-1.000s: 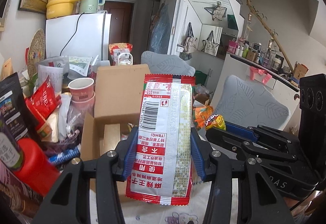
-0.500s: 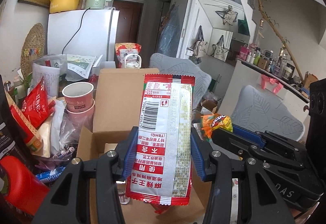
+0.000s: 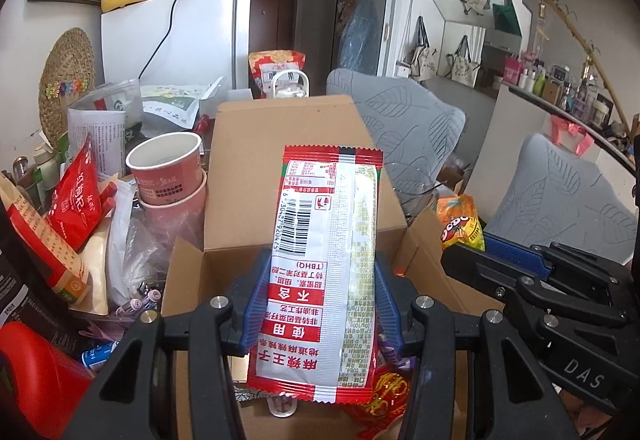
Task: Organize snacks
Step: 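Carry the strip packet and lollipop in both tools toward the cardboard box, then lower both snacks into the box and open both tools to release them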
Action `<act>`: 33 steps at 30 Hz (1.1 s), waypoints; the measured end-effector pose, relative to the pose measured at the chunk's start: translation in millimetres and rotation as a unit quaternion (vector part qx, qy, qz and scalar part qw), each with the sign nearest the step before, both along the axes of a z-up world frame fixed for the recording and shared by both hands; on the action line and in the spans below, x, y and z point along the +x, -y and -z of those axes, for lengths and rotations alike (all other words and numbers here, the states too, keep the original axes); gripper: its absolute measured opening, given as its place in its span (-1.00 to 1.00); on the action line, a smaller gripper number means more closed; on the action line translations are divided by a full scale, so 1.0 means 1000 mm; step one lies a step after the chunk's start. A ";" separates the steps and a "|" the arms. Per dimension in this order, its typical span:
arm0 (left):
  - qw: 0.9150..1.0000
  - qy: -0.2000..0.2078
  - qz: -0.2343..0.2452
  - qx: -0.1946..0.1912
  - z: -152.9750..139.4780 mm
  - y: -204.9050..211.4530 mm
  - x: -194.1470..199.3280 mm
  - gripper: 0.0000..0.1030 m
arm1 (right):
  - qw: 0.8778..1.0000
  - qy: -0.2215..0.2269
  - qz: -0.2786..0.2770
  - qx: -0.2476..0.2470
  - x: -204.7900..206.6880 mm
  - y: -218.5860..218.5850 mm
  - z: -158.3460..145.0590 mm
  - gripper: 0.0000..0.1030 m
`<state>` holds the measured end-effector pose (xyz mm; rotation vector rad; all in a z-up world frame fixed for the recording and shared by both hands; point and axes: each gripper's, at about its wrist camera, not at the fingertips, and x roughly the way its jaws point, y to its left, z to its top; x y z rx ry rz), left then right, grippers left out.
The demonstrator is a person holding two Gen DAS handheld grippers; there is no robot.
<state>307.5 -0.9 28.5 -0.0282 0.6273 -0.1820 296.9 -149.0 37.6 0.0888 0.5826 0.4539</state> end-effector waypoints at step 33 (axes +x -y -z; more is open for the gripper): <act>0.990 -0.103 -0.028 0.088 0.065 0.015 0.041 -0.07 | 0.991 -0.112 0.028 -0.060 0.047 -0.015 0.065 -0.52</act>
